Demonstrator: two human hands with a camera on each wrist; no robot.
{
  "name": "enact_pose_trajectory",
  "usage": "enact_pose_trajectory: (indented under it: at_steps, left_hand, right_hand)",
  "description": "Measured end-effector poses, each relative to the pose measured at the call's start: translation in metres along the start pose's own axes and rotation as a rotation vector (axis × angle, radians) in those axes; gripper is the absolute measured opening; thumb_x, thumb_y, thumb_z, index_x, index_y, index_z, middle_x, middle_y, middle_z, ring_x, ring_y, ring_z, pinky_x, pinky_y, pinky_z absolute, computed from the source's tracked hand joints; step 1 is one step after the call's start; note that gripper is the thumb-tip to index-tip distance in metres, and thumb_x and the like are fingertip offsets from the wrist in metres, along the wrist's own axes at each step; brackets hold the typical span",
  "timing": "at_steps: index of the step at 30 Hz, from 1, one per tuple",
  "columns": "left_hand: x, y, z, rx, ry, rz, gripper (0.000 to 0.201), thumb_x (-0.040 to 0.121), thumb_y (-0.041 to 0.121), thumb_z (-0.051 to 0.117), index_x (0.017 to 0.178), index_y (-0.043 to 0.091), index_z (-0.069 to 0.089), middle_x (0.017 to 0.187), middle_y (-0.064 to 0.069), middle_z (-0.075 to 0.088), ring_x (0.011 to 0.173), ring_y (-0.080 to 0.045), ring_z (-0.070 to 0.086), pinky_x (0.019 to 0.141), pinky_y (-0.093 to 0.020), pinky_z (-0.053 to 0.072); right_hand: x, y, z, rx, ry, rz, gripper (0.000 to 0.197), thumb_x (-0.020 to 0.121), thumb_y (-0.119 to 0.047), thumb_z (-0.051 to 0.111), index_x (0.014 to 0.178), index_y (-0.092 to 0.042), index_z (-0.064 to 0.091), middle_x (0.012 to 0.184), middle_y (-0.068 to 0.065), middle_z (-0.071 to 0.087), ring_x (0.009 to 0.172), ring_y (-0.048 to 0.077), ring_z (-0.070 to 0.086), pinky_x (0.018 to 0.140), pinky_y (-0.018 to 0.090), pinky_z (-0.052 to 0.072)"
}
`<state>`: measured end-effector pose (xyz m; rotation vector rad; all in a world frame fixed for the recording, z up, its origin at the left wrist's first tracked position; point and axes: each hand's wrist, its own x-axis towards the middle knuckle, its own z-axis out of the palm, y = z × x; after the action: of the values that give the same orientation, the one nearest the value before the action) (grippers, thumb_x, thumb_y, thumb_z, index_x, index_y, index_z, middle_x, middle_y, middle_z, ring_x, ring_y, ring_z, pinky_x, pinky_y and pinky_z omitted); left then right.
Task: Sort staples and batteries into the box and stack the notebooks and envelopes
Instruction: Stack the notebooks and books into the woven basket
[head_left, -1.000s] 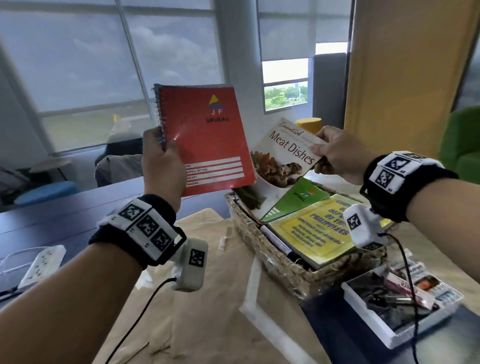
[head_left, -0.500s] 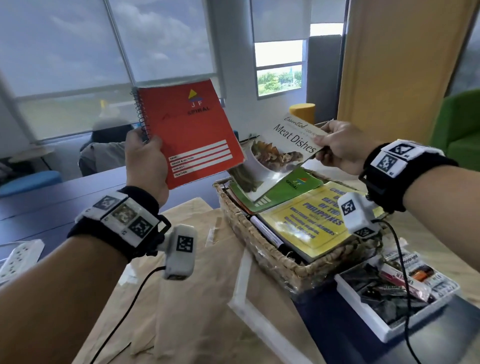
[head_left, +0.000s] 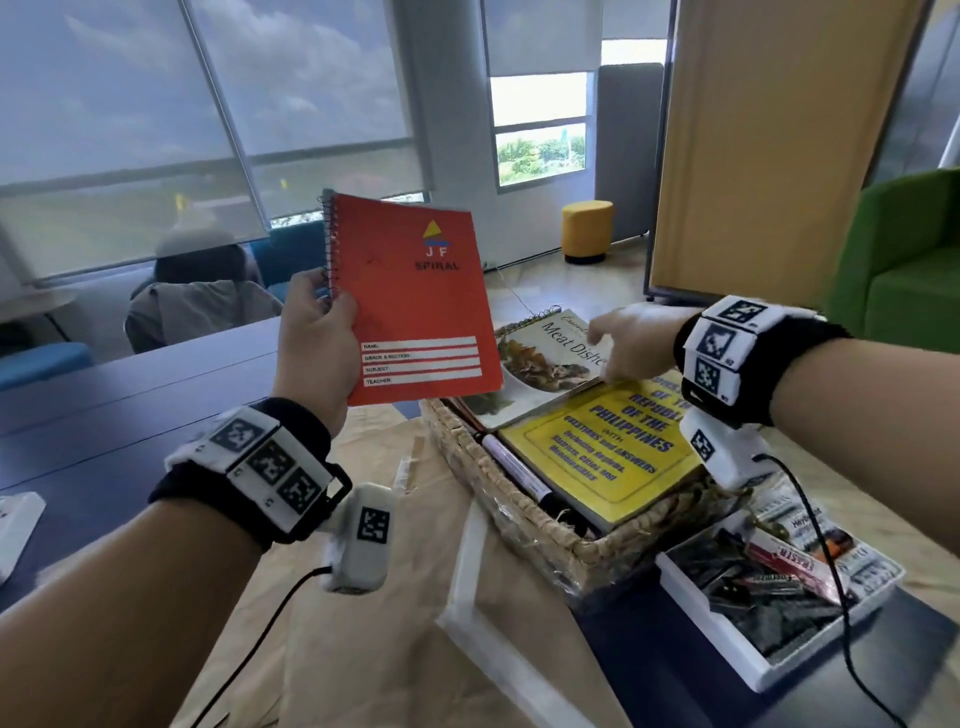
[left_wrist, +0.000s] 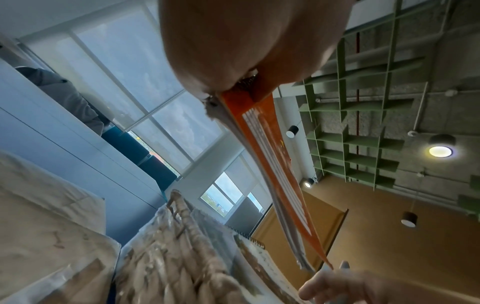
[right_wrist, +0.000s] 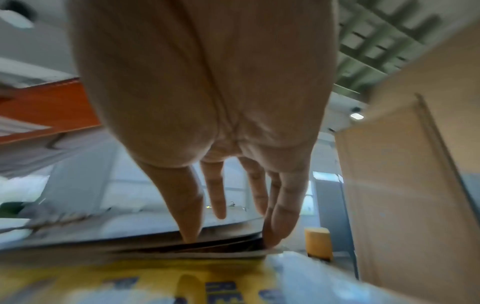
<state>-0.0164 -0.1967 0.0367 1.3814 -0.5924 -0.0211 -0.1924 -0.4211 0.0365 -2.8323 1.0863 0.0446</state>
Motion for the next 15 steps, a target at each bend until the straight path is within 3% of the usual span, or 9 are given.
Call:
enact_pose_trajectory:
  at_steps: [3, 6, 10, 11, 13, 15]
  left_hand:
    - [-0.005, -0.004, 0.007, 0.038, -0.046, -0.004, 0.018, 0.107, 0.013, 0.045, 0.112, 0.027, 0.053, 0.103, -0.011, 0.073, 0.072, -0.021, 0.074, 0.065, -0.044, 0.064]
    - [-0.01, -0.004, 0.013, 0.062, -0.089, -0.017, 0.018, 0.107, 0.014, 0.046, 0.112, 0.029, 0.052, 0.098, -0.005, 0.074, 0.072, -0.023, 0.074, 0.067, -0.048, 0.064]
    - [-0.014, -0.003, 0.019, 0.076, -0.139, -0.005, 0.018, 0.108, 0.016, 0.046, 0.108, 0.033, 0.052, 0.093, -0.001, 0.074, 0.072, -0.024, 0.075, 0.07, -0.049, 0.064]
    - [-0.014, -0.003, 0.02, 0.083, -0.146, -0.004, 0.019, 0.108, 0.016, 0.046, 0.106, 0.034, 0.052, 0.092, 0.0, 0.073, 0.074, -0.025, 0.075, 0.071, -0.05, 0.064]
    - [-0.015, -0.003, 0.022, 0.093, -0.154, -0.005, 0.019, 0.108, 0.017, 0.046, 0.105, 0.035, 0.052, 0.089, 0.002, 0.074, 0.074, -0.025, 0.075, 0.071, -0.05, 0.064]
    - [-0.015, -0.003, 0.024, 0.091, -0.158, -0.009, 0.019, 0.108, 0.017, 0.046, 0.106, 0.035, 0.052, 0.087, 0.004, 0.074, 0.071, -0.022, 0.075, 0.069, -0.048, 0.064]
  right_hand:
    - [-0.001, -0.005, 0.006, -0.118, -0.023, -0.08, 0.044, 0.103, -0.014, 0.054, 0.147, -0.011, 0.051, 0.145, 0.009, 0.053, 0.127, 0.025, 0.055, 0.096, 0.029, 0.047]
    - [0.004, -0.001, 0.016, -0.118, -0.071, -0.117, 0.046, 0.103, -0.008, 0.047, 0.149, -0.009, 0.047, 0.145, 0.011, 0.053, 0.118, 0.023, 0.057, 0.086, 0.025, 0.044]
    - [0.015, 0.008, 0.021, -0.014, -0.071, -0.165, 0.042, 0.099, -0.006, 0.055, 0.14, -0.012, 0.06, 0.137, 0.015, 0.062, 0.124, 0.032, 0.059, 0.098, 0.036, 0.046]
    - [0.019, 0.012, 0.021, -0.07, -0.074, -0.185, 0.042, 0.099, -0.006, 0.056, 0.14, -0.012, 0.061, 0.136, 0.015, 0.062, 0.125, 0.033, 0.059, 0.097, 0.035, 0.047]
    - [0.022, 0.014, 0.023, -0.102, -0.093, -0.184, 0.042, 0.098, -0.006, 0.057, 0.14, -0.014, 0.061, 0.136, 0.014, 0.063, 0.125, 0.033, 0.059, 0.08, 0.023, 0.046]
    - [0.025, 0.014, 0.024, -0.14, -0.121, -0.192, 0.044, 0.099, -0.007, 0.057, 0.142, -0.016, 0.059, 0.137, 0.014, 0.062, 0.124, 0.033, 0.059, 0.063, 0.016, 0.033]
